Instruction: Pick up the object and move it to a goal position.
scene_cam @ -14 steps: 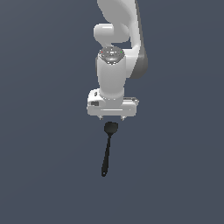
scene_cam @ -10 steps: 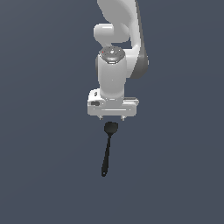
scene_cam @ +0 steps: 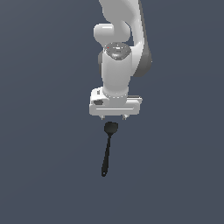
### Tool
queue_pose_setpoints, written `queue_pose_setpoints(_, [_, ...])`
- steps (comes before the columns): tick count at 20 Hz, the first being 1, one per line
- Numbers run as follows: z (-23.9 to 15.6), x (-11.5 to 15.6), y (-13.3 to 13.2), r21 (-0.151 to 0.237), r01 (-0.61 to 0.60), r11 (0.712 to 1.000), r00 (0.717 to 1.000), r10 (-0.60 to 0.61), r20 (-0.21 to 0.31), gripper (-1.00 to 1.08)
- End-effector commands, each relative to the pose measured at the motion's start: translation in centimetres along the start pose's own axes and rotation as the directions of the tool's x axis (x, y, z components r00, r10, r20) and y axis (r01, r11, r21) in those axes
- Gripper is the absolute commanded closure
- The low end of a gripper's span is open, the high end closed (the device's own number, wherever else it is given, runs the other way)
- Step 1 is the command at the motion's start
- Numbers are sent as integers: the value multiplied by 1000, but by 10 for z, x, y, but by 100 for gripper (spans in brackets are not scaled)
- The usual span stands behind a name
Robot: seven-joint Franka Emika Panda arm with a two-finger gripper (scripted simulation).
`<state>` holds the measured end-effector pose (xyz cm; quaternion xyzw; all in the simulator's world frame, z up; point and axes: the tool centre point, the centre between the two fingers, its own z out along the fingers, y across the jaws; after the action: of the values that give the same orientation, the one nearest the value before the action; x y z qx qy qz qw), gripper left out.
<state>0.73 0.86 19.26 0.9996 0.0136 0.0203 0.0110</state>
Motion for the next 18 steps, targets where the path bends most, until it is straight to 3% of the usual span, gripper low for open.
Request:
queue_pose_setpoints(1, [2,1,1,0,-1,1000,1000,1,1,-92])
queue_pose_setpoints(9, [23,12,4,4,-18,1000,1000,18,9,-92])
queue_pose_setpoints(18, [80,34,11,14,-59,998,998,59,27,-92])
